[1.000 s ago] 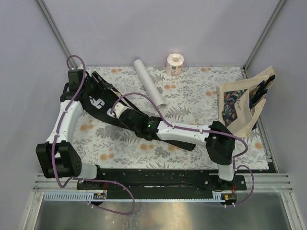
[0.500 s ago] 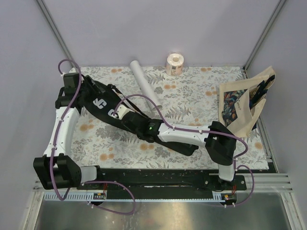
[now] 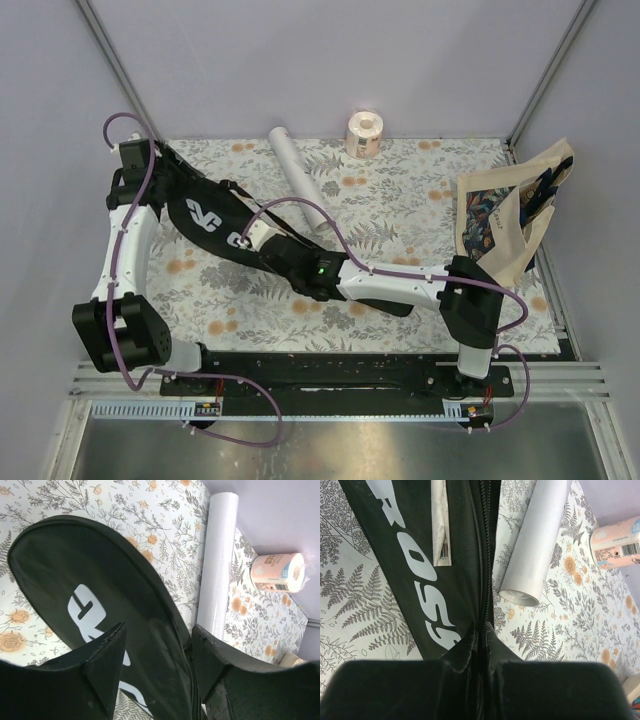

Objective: Pack up the badminton gear
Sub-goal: Adjust the racket bag at the center of the board.

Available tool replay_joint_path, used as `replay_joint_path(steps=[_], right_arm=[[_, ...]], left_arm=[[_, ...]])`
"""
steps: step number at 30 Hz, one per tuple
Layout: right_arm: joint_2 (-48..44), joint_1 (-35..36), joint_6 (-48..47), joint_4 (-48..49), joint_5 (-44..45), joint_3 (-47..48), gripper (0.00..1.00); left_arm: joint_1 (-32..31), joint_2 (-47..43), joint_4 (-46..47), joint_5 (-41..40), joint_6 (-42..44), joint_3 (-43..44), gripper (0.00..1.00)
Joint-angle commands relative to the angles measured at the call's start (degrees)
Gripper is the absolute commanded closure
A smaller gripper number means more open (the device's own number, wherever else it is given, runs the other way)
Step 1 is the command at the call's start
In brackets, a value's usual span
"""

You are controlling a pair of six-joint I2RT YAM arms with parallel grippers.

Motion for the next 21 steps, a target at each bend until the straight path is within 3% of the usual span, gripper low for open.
replay_joint_path(steps=[1, 10, 17, 21], right_arm=[[-4.33, 1.31, -0.59, 7.23, 4.20, 0.71, 1.00], [-4.51, 2.98, -1.82, 8.82, 4.21, -0.09, 1.00], [-5.20, 3.34, 1.16, 7.15, 1.92, -0.26, 0.96], [-6.79, 3.25, 0.90, 7.85, 1.57, -1.23, 0.90]], left_arm=[[0.09, 1.77, 1.05, 1.01, -2.78, 3.42, 0.42], [0.17, 5.02, -0.70, 2.95, -2.96, 3.24, 0.44], [0.87, 3.44, -0.79, 5.06, -1.29, 2.10, 0.96], [1.67, 2.39, -0.27, 6.73, -0.94, 2.10, 1.00]])
